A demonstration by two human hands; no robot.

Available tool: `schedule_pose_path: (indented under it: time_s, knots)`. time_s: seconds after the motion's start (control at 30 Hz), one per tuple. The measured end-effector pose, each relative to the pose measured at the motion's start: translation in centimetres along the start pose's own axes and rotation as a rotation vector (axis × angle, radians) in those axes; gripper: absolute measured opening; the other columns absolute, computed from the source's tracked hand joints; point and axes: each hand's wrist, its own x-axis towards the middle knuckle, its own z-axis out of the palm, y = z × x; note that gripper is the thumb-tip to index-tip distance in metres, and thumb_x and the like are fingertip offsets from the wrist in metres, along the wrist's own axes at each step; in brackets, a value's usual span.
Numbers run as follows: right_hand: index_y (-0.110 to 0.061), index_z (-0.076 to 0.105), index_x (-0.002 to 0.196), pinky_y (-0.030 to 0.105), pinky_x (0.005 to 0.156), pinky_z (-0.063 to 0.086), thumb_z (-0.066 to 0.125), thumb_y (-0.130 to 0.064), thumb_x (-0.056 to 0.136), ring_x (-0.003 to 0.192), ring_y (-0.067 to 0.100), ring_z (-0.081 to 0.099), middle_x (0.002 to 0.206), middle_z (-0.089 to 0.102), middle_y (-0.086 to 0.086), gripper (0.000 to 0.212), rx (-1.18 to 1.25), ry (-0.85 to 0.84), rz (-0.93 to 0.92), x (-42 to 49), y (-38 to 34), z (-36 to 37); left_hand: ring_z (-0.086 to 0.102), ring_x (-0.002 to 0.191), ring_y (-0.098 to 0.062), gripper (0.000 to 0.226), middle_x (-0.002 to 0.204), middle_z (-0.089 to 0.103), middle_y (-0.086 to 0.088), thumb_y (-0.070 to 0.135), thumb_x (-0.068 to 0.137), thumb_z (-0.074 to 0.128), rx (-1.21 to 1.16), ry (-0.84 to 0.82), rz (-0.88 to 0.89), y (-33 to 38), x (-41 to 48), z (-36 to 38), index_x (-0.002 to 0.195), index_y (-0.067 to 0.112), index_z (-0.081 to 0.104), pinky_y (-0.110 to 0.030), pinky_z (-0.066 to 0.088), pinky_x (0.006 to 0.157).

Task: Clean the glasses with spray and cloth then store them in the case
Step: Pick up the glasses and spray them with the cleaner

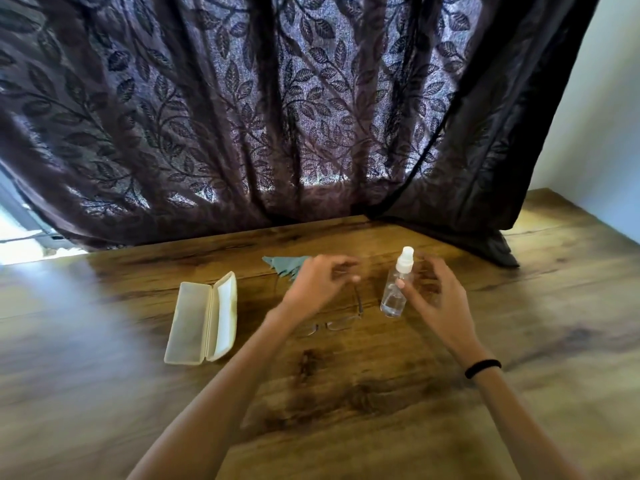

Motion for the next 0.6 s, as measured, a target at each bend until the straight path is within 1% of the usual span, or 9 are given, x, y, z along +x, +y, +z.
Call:
schedule_pose_path:
  time_s: [0.03,0.1,0.17,0.23,0.3,0.37,0.47,0.53,0.6]
  knots:
    - [-0.019,0.043,0.128,0.03,0.084,0.05,0.063,-0.05,0.073,0.099,0.01,0.059,0.112,0.06,-0.002,0.066,-0.024,-0.004,-0.014,-0.2,0.1,0.1,0.059,0.098,-0.003,0.033,0.113,0.067,0.0,0.018,0.083,0.067,0.071,0.005,-0.011,-1.1,-0.9,-1.1,0.115,0.018,0.064,-0.015,0.044,0.089]
    - [-0.024,0.029,0.138,0.03,0.091,0.047,0.064,-0.048,0.073,0.111,0.013,0.054,0.128,0.054,0.001,0.078,-0.044,-0.006,-0.049,-0.4,0.3,0.5,0.056,0.097,0.0,0.03,0.115,0.066,0.001,0.017,0.084,0.066,0.182,0.035,-0.014,-3.0,-2.8,-3.3,0.114,0.019,0.065,-0.013,0.04,0.087]
    - [-0.034,0.018,0.142,0.02,0.092,0.044,0.065,-0.045,0.074,0.116,0.006,0.051,0.137,0.047,0.0,0.083,-0.045,0.009,-0.09,-0.4,0.2,1.1,0.059,0.1,-0.005,0.026,0.114,0.067,-0.001,0.015,0.085,0.065,0.255,0.07,0.008,-4.7,-4.6,-5.2,0.111,0.016,0.067,-0.011,0.039,0.087]
    - [-0.041,0.013,0.142,0.011,0.086,0.043,0.065,-0.042,0.076,0.109,-0.003,0.053,0.137,0.047,-0.003,0.084,-0.041,0.031,-0.119,-0.4,0.2,1.7,0.059,0.109,-0.014,0.026,0.116,0.066,-0.003,0.012,0.085,0.065,0.307,0.062,0.029,-6.2,-6.0,-6.5,0.11,0.015,0.068,-0.022,0.043,0.094]
    - [-0.042,0.011,0.143,0.016,0.085,0.046,0.066,-0.038,0.078,0.108,0.004,0.056,0.138,0.046,0.0,0.084,-0.053,0.037,-0.135,-0.5,0.4,2.4,0.056,0.115,-0.016,0.027,0.118,0.065,-0.003,0.01,0.085,0.064,0.332,-0.002,0.053,-7.2,-7.0,-7.1,0.112,0.014,0.067,-0.032,0.043,0.1]
    - [-0.039,0.013,0.144,0.013,0.086,0.045,0.063,-0.036,0.081,0.107,0.007,0.057,0.135,0.049,0.0,0.081,-0.076,0.044,-0.15,-0.5,0.8,2.7,0.052,0.119,-0.015,0.03,0.123,0.062,-0.001,0.008,0.087,0.062,0.35,-0.082,0.087,-7.7,-7.7,-6.9,0.115,0.016,0.065,-0.029,0.039,0.104]
    - [-0.036,0.017,0.145,0.0,0.081,0.04,0.059,-0.038,0.082,0.101,-0.009,0.053,0.128,0.047,-0.01,0.076,-0.085,0.045,-0.168,-0.3,0.9,2.9,0.048,0.123,-0.016,0.035,0.128,0.059,-0.002,0.001,0.086,0.06,0.412,-0.099,0.158,-8.5,-8.7,-6.1,0.117,0.017,0.064,-0.022,0.03,0.103]
    - [-0.035,0.018,0.144,-0.002,0.078,0.04,0.057,-0.04,0.082,0.101,-0.015,0.05,0.127,0.043,-0.015,0.074,-0.088,0.042,-0.172,-0.2,0.9,2.9,0.047,0.125,-0.02,0.036,0.128,0.058,-0.005,0.001,0.083,0.063,0.482,-0.09,0.212,-8.8,-9.0,-5.7,0.116,0.016,0.064,-0.029,0.029,0.106]
    - [-0.035,0.018,0.144,-0.002,0.079,0.039,0.058,-0.041,0.082,0.102,-0.016,0.049,0.128,0.041,-0.018,0.074,-0.083,0.042,-0.166,-0.2,0.9,2.9,0.049,0.124,-0.021,0.034,0.126,0.06,-0.005,0.007,0.08,0.069,0.583,-0.084,0.273,-8.6,-9.2,-5.6,0.113,0.016,0.066,-0.036,0.031,0.106]
